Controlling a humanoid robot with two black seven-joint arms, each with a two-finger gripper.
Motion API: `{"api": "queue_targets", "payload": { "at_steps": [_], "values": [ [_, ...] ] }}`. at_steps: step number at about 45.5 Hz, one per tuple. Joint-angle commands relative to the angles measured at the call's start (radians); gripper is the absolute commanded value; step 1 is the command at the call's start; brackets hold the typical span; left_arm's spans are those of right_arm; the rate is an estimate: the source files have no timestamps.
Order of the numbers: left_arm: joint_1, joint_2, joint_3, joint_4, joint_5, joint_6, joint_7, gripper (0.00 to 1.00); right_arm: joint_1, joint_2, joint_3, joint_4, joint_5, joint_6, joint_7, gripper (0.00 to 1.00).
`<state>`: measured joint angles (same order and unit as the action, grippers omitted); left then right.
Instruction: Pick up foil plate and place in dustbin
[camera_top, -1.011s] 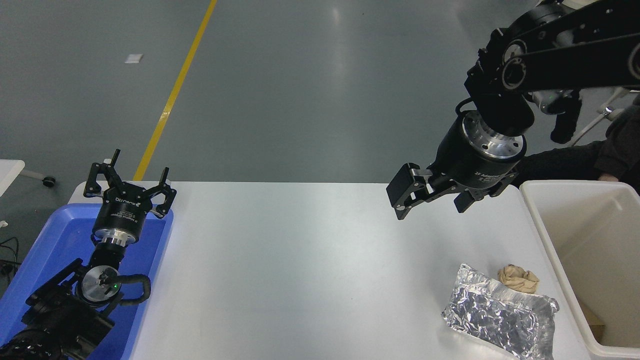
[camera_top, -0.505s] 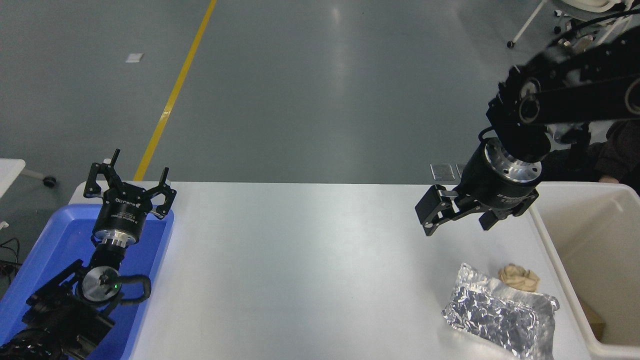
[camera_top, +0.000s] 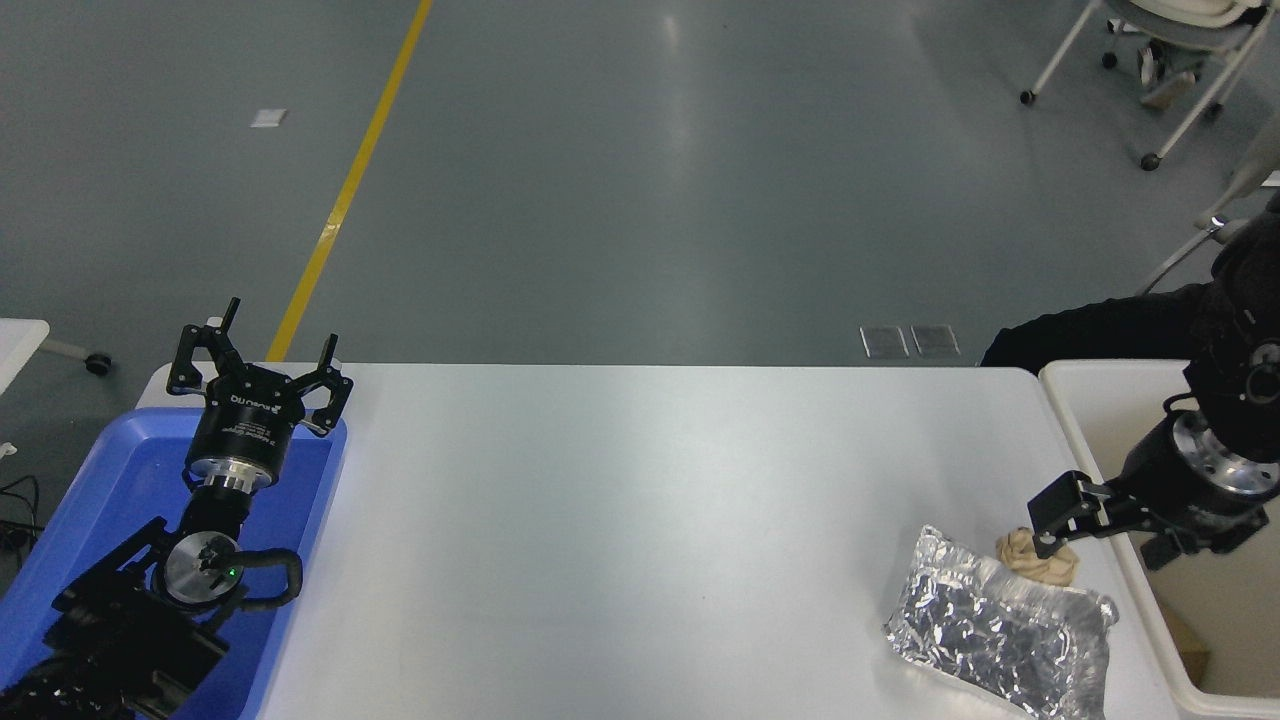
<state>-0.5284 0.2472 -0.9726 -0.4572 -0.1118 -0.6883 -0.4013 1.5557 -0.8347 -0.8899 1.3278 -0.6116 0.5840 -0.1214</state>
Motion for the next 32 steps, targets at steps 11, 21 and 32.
{"api": "queue_targets", "payload": {
  "at_steps": [11,21,32],
  "values": [
    [-0.001,0.0,0.0,0.0,0.001,0.0,0.001,1.0,-0.463,-0.055,0.339,-0.177,-0.099,-0.122,-0.001,1.0],
    [-0.001,0.001,0.0,0.0,0.001,0.0,0.001,1.0,-0.617,0.022,0.434,-0.277,-0.097,-0.179,0.003,1.0],
    [-0.001,0.001,0.002,0.0,0.0,0.0,0.001,1.0,-0.658,0.043,0.456,-0.3,-0.089,-0.254,0.011,0.3]
  ]
}}
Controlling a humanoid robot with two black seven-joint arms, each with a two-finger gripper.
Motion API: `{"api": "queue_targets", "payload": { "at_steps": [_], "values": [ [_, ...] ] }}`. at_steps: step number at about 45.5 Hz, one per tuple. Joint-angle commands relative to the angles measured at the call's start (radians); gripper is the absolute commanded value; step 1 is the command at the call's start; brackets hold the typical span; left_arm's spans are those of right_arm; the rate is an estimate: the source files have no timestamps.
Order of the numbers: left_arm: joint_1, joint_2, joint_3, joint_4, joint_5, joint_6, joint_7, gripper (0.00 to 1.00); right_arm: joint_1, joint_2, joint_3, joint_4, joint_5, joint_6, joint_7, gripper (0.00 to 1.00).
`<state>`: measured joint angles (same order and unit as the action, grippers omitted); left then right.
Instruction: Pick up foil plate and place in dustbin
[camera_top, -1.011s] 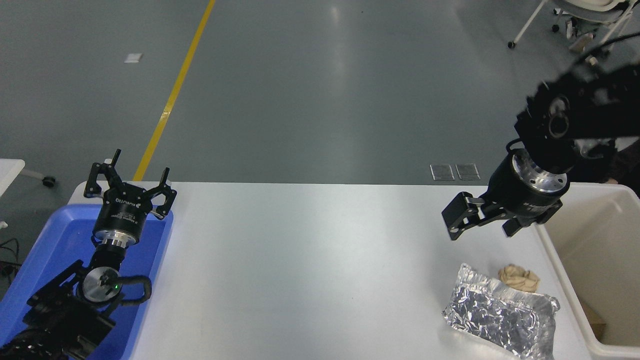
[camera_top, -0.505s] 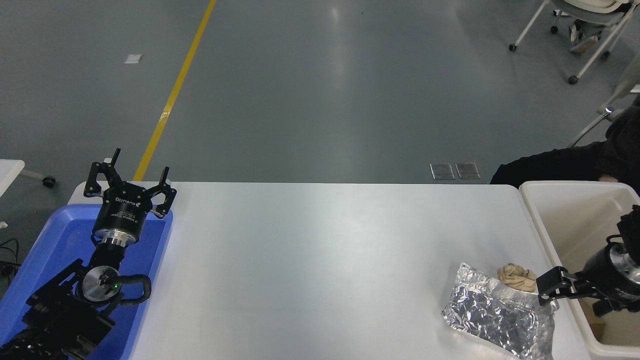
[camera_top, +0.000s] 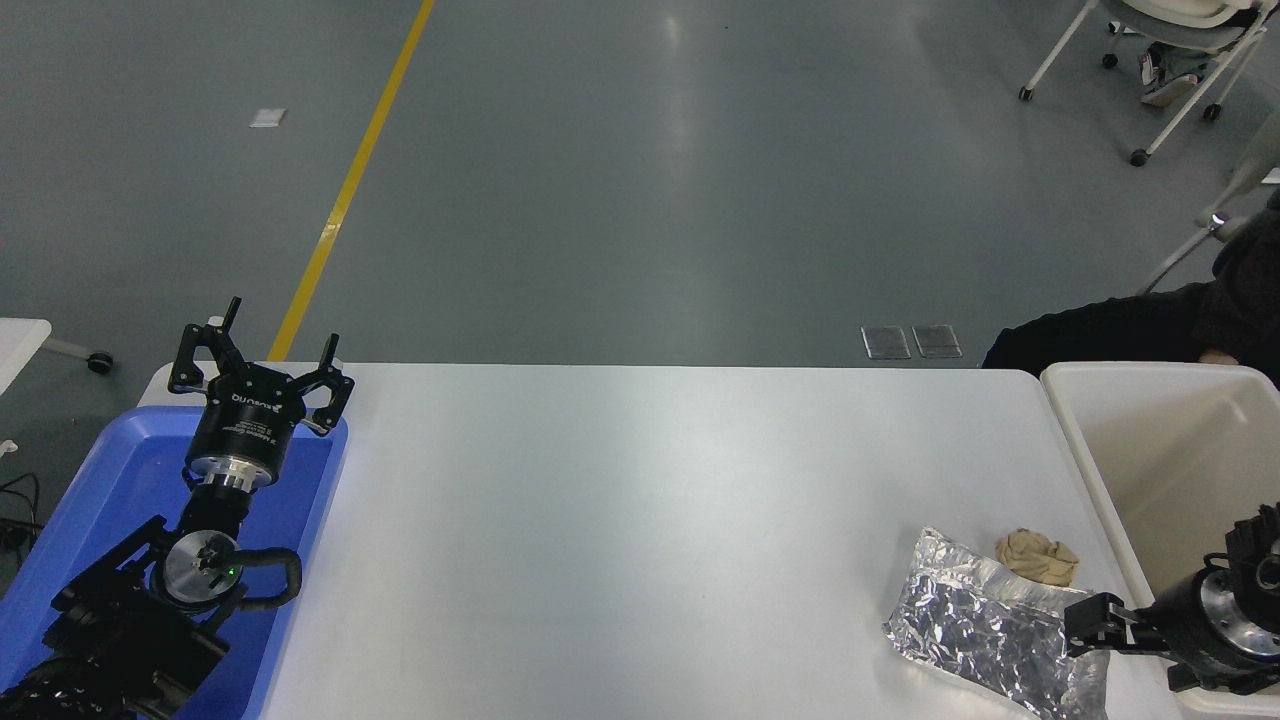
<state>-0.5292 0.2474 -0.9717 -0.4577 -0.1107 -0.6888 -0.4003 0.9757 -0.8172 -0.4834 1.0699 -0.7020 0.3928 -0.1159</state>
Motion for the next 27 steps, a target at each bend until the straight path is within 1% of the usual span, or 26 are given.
{"api": "queue_targets", "payload": {
  "at_steps": [1,2,3,4,5,27],
  "values": [
    [-0.002,0.0,0.001,0.001,0.0,0.0,0.0,1.0,-0.078,0.026,0.049,-0.042,0.002,-0.063,0.005,0.21],
    [-0.002,0.001,0.001,0.001,0.0,0.0,0.0,1.0,-0.078,0.026,0.049,-0.042,0.002,-0.063,0.007,0.12],
    [0.0,0.001,0.001,-0.001,0.0,0.0,0.0,1.0,-0.08,0.026,0.049,-0.042,0.002,-0.063,0.007,0.07],
    [0.0,0.001,0.001,-0.001,0.0,0.0,0.0,1.0,-0.08,0.026,0.049,-0.042,0.002,-0.063,0.007,0.04],
    [0.0,0.0,0.001,0.001,0.0,0.0,0.0,1.0,-0.081,0.026,0.049,-0.042,0.002,-0.063,0.007,0.0],
    [-0.002,0.0,0.002,-0.001,0.0,-0.002,0.0,1.0,-0.066,0.004,0.051,-0.022,0.01,-0.063,0.007,0.0]
  ]
}}
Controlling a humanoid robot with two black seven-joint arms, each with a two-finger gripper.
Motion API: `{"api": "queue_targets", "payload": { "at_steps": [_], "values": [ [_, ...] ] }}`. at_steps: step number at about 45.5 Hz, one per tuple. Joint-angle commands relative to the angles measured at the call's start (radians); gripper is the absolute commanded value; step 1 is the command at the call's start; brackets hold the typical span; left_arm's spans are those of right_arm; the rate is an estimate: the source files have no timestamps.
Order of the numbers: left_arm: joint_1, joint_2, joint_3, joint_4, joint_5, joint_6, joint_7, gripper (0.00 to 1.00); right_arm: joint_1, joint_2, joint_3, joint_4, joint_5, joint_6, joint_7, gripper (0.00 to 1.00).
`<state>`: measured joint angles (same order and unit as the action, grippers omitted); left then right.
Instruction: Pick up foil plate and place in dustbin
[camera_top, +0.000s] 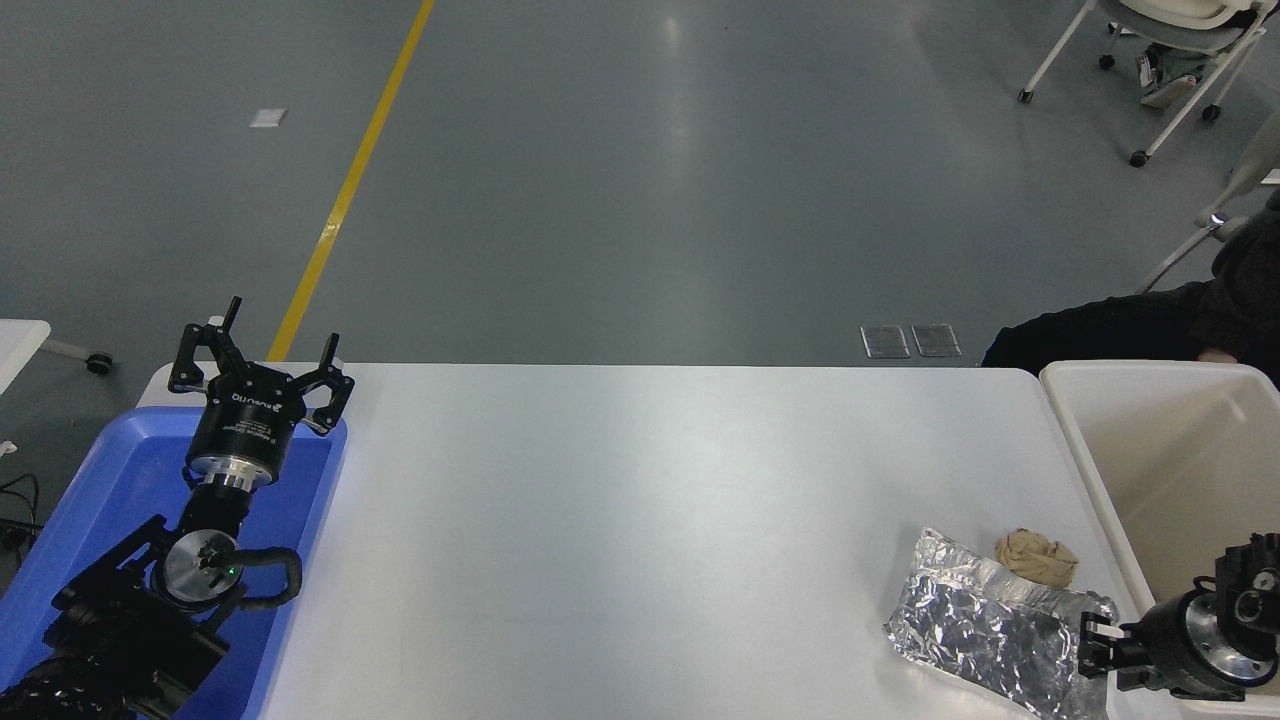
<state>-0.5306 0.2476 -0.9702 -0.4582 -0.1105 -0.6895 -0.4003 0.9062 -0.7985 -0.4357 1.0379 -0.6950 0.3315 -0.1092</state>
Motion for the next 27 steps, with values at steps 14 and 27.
{"api": "queue_targets", "payload": {
  "at_steps": [14,27],
  "values": [
    [0.0,0.001,0.002,0.001,0.0,-0.002,0.0,1.0,0.189,-0.191,-0.029,0.157,0.003,0.063,-0.001,0.0],
    [-0.002,-0.001,0.002,0.0,0.0,-0.004,0.002,1.0,0.666,-0.24,-0.391,0.292,0.1,0.106,-0.003,0.0]
  ]
}}
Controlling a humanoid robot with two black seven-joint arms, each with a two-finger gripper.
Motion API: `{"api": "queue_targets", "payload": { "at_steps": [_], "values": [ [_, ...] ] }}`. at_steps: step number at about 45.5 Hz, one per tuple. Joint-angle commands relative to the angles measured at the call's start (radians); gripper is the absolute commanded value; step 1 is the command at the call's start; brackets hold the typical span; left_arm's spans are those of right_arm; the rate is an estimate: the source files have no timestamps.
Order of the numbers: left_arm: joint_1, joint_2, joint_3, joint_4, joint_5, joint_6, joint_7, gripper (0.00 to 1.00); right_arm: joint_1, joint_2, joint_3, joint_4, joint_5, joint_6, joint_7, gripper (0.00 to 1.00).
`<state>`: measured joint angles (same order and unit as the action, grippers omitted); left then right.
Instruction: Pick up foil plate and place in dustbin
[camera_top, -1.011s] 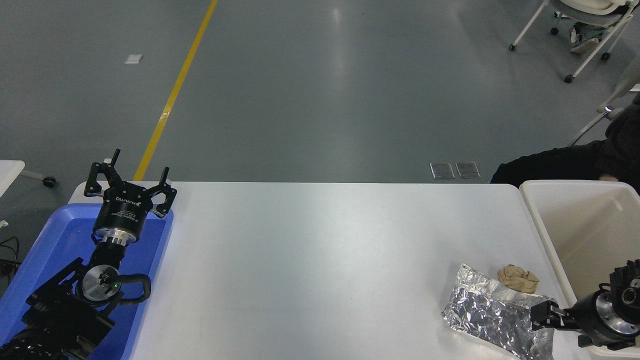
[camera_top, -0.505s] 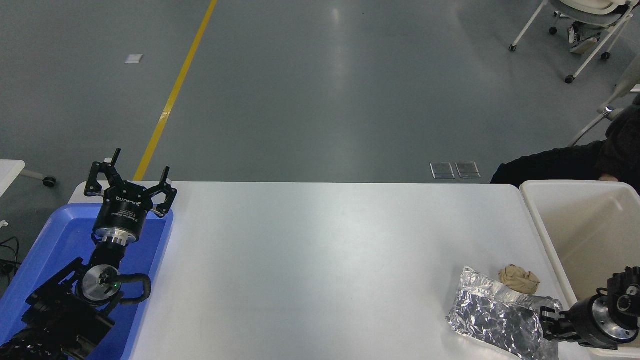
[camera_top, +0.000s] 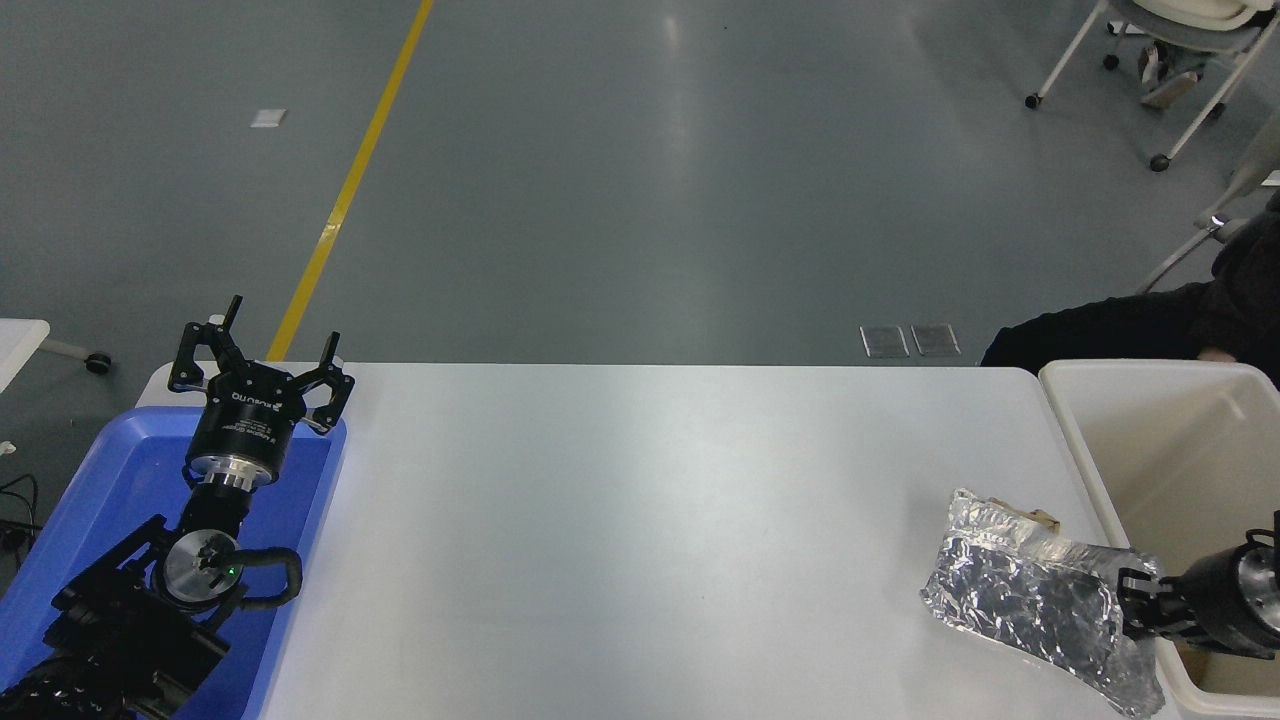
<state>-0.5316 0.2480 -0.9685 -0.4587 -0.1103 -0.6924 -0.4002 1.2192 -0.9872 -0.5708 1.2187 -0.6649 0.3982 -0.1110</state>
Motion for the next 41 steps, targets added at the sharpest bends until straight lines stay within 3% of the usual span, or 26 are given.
{"api": "queue_targets", "payload": {
  "at_steps": [1,6,15,26,41],
  "values": [
    [-0.001,0.001,0.001,0.0,0.0,-0.001,0.001,1.0,0.408,-0.051,-0.305,0.125,0.076,0.043,-0.001,0.0],
    [-0.001,0.001,0.001,0.0,0.0,-0.001,0.001,1.0,0.692,-0.007,-0.541,0.171,0.1,0.065,0.001,0.0],
    [0.001,0.001,0.001,0.0,0.0,-0.003,0.001,1.0,1.118,0.197,-0.86,0.307,0.244,0.103,0.001,0.0],
    [0.001,-0.001,0.001,0.0,0.0,-0.002,0.001,1.0,1.338,0.378,-0.882,0.348,0.329,0.254,0.002,0.0],
    [0.001,0.001,0.001,0.0,0.0,-0.003,0.001,1.0,1.43,0.401,-0.891,0.346,0.341,0.355,0.001,0.0]
  ]
}}
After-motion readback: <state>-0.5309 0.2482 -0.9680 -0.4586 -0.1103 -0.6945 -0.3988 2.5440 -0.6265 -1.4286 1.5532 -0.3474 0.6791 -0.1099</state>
